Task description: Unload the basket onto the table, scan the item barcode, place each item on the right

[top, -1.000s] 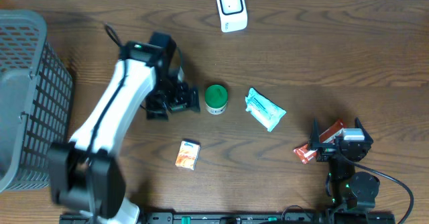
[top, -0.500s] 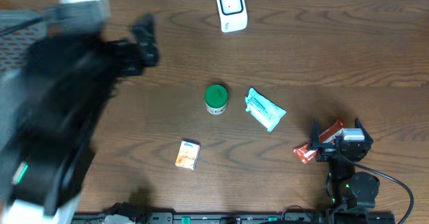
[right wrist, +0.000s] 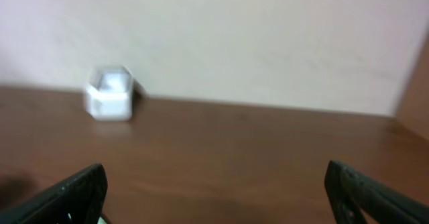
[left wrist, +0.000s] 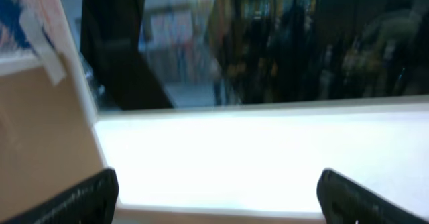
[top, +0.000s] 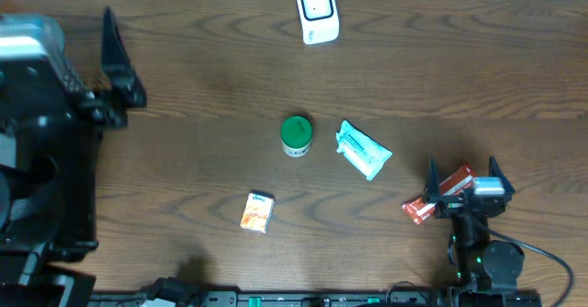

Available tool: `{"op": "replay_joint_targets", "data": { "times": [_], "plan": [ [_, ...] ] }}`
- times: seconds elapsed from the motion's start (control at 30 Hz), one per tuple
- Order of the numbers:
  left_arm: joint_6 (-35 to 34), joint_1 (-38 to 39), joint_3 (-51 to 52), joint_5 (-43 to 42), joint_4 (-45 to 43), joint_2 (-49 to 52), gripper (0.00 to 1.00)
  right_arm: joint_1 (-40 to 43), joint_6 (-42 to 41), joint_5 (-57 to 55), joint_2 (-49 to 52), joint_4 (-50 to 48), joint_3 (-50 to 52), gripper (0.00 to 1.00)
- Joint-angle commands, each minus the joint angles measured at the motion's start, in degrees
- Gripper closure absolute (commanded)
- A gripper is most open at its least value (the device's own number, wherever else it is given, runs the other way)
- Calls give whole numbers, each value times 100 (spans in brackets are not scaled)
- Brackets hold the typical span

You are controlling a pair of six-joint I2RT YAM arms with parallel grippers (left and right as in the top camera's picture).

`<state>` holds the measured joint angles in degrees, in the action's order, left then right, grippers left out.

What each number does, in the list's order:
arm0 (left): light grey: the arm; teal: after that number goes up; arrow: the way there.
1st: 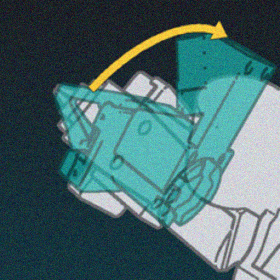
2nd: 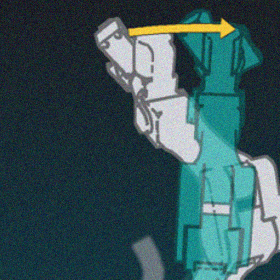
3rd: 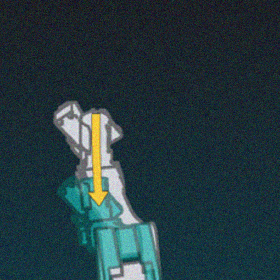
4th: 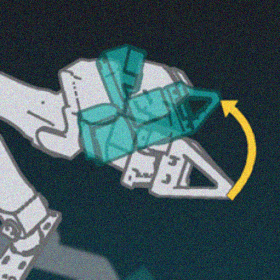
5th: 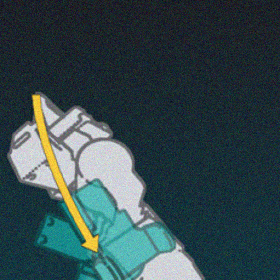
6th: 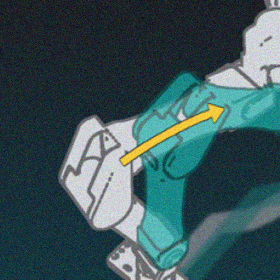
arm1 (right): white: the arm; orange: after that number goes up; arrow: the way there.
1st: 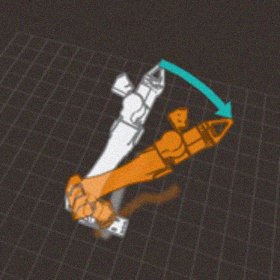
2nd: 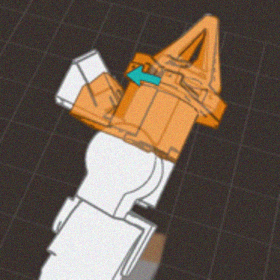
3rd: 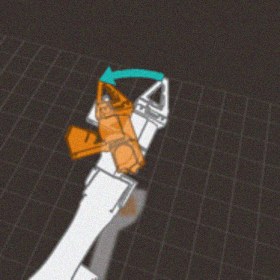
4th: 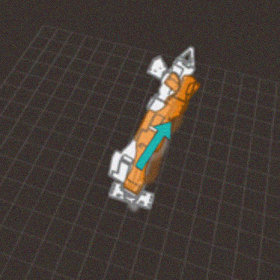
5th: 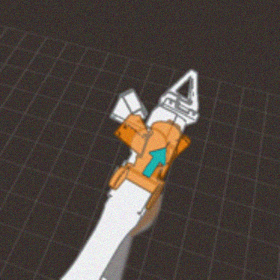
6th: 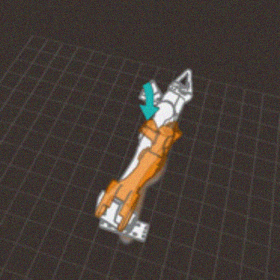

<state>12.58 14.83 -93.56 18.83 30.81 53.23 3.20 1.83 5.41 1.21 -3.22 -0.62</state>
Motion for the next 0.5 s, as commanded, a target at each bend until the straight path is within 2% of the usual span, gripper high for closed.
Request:
{"op": "replay_joint_targets", "data": {
  "times": [0.0,0.03,0.13,0.3,0.4,0.47],
  "plan": [
    [586,-2,33,289,210,-203,5,13,-1545,599,24,-20,-286,1],
    [586,-2,37,289,170,-214,5,13,-1818,463,85,107,-433,1],
    [581,-2,37,286,192,-251,5,13,-1888,398,527,1001,-1198,1],
    [577,-2,39,282,197,-323,5,13,-2186,-42,2070,4258,-3403,1],
    [544,-2,48,278,201,-413,5,13,-2192,1032,3101,5735,-4662,1],
    [428,-2,55,267,216,-483,5,13,-2192,1808,3637,6122,-5230,1]
  ]
}}
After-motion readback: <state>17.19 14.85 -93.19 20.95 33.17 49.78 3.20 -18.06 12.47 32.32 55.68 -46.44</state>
